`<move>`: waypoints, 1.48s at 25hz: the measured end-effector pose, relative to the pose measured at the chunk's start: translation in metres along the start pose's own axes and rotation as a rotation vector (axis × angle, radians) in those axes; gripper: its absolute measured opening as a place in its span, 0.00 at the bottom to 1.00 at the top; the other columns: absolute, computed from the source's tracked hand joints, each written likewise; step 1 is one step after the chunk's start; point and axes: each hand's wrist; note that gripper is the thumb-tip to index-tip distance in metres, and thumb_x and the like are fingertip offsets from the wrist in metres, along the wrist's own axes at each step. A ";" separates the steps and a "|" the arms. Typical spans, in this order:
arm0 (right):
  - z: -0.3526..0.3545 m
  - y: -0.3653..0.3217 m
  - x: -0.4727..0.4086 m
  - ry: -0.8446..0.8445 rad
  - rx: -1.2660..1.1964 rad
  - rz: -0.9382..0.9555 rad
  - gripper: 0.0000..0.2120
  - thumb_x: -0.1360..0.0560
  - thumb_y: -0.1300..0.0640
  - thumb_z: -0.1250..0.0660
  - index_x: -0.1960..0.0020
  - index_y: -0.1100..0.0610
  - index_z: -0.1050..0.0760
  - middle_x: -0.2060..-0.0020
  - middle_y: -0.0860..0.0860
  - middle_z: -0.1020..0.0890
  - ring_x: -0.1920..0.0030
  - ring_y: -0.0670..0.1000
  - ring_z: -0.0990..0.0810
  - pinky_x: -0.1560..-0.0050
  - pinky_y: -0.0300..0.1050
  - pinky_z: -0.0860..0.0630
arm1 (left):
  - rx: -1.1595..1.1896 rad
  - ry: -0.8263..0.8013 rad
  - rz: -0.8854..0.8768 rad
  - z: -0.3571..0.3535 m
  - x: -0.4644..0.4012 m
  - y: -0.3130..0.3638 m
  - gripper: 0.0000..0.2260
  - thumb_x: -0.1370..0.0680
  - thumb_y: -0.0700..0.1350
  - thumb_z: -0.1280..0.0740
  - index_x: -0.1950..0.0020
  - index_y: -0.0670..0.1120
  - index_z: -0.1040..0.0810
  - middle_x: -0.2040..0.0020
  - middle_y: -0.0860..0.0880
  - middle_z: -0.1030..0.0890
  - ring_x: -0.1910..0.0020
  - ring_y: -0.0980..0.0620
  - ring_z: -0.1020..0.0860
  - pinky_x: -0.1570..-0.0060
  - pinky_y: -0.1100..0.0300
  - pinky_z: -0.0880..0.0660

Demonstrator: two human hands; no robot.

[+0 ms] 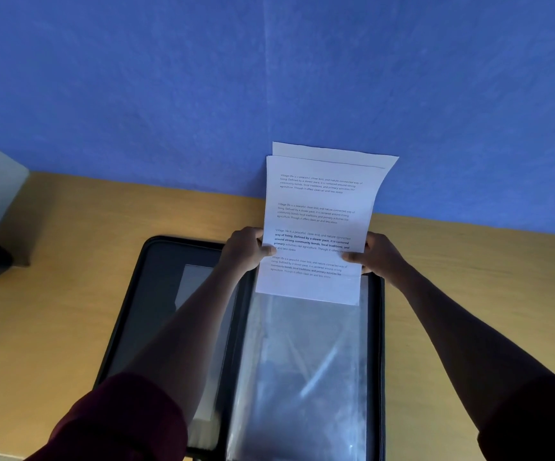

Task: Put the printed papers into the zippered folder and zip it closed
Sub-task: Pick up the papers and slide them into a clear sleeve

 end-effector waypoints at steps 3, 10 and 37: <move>0.000 -0.003 -0.001 0.027 -0.124 -0.006 0.18 0.28 0.61 0.25 0.39 0.58 0.22 0.48 0.53 0.15 0.49 0.53 0.16 0.57 0.49 0.17 | 0.061 0.009 -0.012 0.002 0.001 -0.001 0.07 0.26 0.47 0.26 0.51 0.46 0.17 0.66 0.57 0.22 0.68 0.57 0.25 0.70 0.63 0.35; 0.002 -0.019 -0.009 0.322 -0.160 0.087 0.10 0.26 0.59 0.27 0.45 0.53 0.20 0.53 0.48 0.15 0.54 0.47 0.17 0.53 0.46 0.22 | 0.169 0.111 -0.069 0.003 0.000 0.003 0.04 0.24 0.45 0.28 0.54 0.46 0.19 0.66 0.56 0.22 0.68 0.59 0.27 0.69 0.64 0.35; 0.016 -0.070 0.013 0.501 -0.269 0.382 0.18 0.26 0.62 0.28 0.37 0.56 0.24 0.48 0.45 0.16 0.49 0.41 0.17 0.51 0.36 0.20 | 0.513 0.352 -0.271 0.015 0.009 0.058 0.11 0.23 0.43 0.35 0.41 0.47 0.23 0.49 0.57 0.16 0.49 0.54 0.18 0.47 0.47 0.21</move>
Point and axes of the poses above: each hand's wrist, its own x-axis away from the middle knuckle, its own z-axis out of the back of the hand, y = z × x
